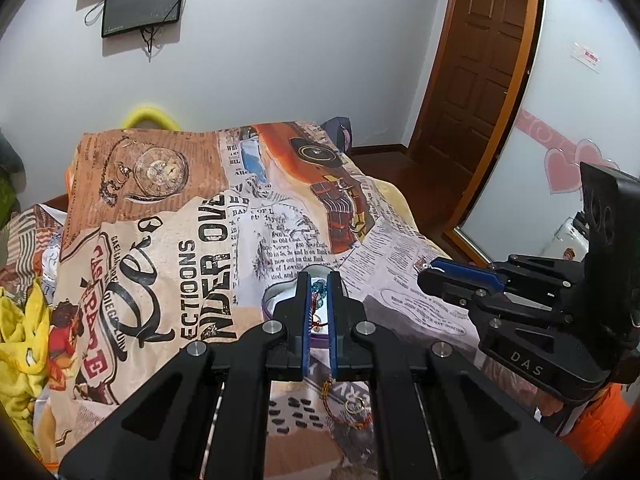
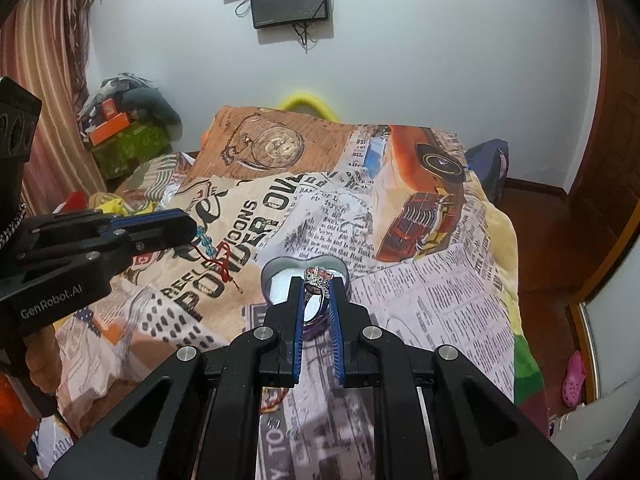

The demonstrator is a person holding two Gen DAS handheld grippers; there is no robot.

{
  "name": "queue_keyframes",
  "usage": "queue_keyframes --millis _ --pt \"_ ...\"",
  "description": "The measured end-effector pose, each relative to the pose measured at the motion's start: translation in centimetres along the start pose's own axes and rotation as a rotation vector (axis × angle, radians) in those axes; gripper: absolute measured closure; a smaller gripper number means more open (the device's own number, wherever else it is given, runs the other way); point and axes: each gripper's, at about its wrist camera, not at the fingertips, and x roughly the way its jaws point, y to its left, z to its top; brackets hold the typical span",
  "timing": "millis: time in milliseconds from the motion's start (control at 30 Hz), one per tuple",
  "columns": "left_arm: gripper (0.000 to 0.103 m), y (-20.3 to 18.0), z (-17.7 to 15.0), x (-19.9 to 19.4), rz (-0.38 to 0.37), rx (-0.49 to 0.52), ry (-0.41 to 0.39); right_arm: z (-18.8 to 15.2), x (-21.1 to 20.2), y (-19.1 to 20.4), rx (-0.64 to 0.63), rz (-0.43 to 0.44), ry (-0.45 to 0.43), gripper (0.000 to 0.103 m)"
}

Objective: Organize jewelry
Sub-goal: 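Carry both held pieces over the heart tin and lower them inside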

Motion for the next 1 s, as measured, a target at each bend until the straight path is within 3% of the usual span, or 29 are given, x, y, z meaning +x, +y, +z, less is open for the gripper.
queue_keyframes --millis 333,1000 --pt "0.098 1.6 0.1 4.4 -0.020 -0.026 0.060 0.7 3.9 -1.1 0.026 0.014 0.041 0.092" --pt "0.098 3.8 -1.1 11.1 -0.076 -0.090 0.173 0.3 11.0 -1.1 0.002 0.094 0.213 0.092"
